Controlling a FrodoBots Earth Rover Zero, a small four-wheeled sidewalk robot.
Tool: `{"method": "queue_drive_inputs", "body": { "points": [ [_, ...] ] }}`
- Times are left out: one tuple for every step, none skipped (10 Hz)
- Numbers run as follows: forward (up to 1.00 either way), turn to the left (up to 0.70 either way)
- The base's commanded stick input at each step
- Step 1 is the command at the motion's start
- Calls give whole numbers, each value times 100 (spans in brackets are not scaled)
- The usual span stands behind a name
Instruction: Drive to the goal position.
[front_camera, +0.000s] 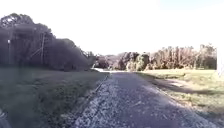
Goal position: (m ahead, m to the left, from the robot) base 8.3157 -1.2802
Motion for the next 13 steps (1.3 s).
{"method": "queue_drive_inputs", "body": {
  "points": [
    [50,0],
    [50,0],
    [50,0],
    [50,0],
    [50,0],
    [50,0],
    [50,0],
    [50,0],
    [50,0],
    [50,0],
    [50,0],
    [50,0],
    [50,0]
  ]
}}
